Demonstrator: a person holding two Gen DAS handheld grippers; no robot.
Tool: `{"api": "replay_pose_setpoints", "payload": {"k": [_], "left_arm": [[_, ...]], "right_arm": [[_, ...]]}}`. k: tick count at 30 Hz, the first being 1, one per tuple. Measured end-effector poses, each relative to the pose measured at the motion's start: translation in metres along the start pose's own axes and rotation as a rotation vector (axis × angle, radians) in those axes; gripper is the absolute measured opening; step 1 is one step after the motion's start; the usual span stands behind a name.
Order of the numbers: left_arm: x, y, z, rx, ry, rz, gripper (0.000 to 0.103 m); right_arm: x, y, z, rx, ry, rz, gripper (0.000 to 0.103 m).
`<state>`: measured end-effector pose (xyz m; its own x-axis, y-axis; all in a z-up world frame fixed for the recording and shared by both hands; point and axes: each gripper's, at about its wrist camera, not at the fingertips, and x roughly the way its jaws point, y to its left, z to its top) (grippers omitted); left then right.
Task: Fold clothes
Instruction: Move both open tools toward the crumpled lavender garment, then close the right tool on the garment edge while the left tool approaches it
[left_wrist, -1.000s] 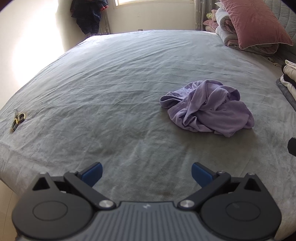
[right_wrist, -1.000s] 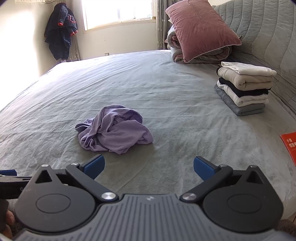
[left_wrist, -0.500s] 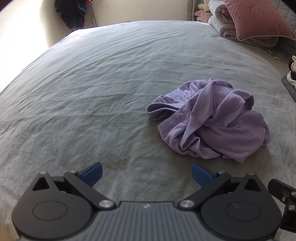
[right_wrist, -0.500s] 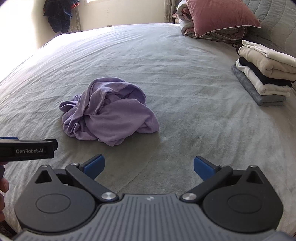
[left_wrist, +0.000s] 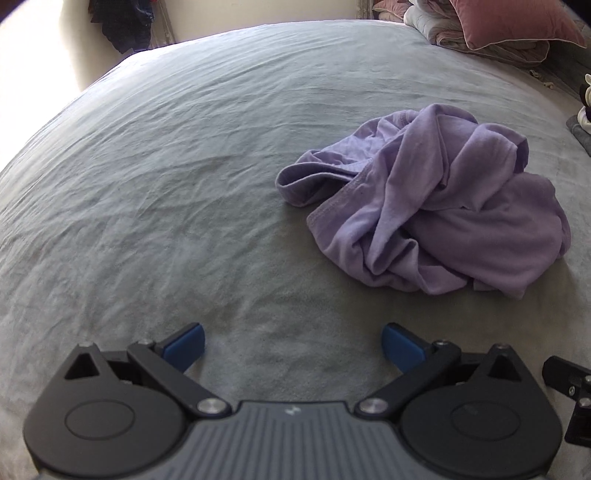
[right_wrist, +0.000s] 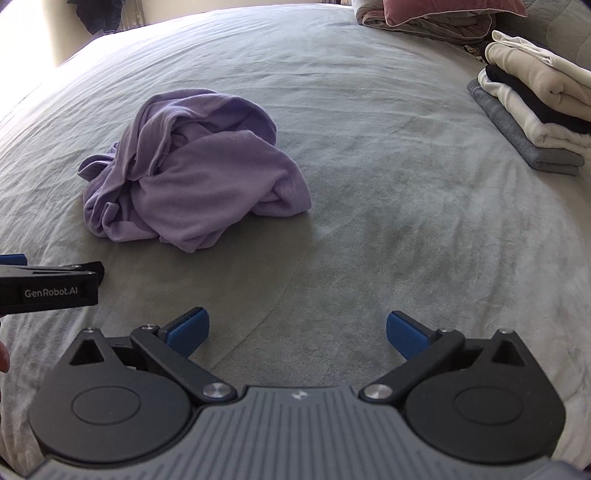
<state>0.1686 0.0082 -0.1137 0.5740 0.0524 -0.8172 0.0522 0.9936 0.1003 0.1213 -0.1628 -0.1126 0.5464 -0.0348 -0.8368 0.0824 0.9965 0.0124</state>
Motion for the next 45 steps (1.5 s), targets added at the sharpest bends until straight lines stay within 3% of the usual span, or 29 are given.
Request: {"api": "replay_pose_setpoints", "payload": {"k": [3, 13, 16, 21, 26, 35, 39, 45], "left_arm": [[0.002, 0.004, -0.004, -0.030, -0.023, -0.021, 0.103], [-0.004, 0.001, -0.019, 0.012, -0.121, -0.028, 0.103], [-0.008, -0.004, -0.016, 0.047, -0.113, -0.015, 0.103], [-0.014, -0.011, -0.013, 0.192, -0.148, -0.007, 0.103], [-0.035, -0.005, -0.006, 0.236, -0.243, -0.002, 0.103], [-0.039, 0.063, 0.008, -0.067, -0.238, -0.136, 0.103], [-0.041, 0.080, 0.007, -0.117, -0.301, -0.053, 0.103], [-0.040, 0.104, 0.015, -0.150, -0.254, -0.081, 0.103]], "right_arm": [[0.005, -0.003, -0.005, 0.020, -0.009, 0.001, 0.103], [0.004, 0.001, -0.018, -0.006, -0.096, -0.009, 0.103], [0.003, 0.003, -0.022, -0.033, -0.117, -0.009, 0.103], [0.000, 0.003, -0.023, -0.045, -0.145, 0.003, 0.103], [-0.010, 0.001, -0.015, -0.039, -0.201, 0.058, 0.103], [-0.032, 0.031, 0.026, -0.053, -0.292, 0.186, 0.100], [-0.035, 0.051, 0.040, -0.089, -0.305, 0.235, 0.090], [-0.028, 0.077, 0.057, -0.091, -0.279, 0.369, 0.070]]}}
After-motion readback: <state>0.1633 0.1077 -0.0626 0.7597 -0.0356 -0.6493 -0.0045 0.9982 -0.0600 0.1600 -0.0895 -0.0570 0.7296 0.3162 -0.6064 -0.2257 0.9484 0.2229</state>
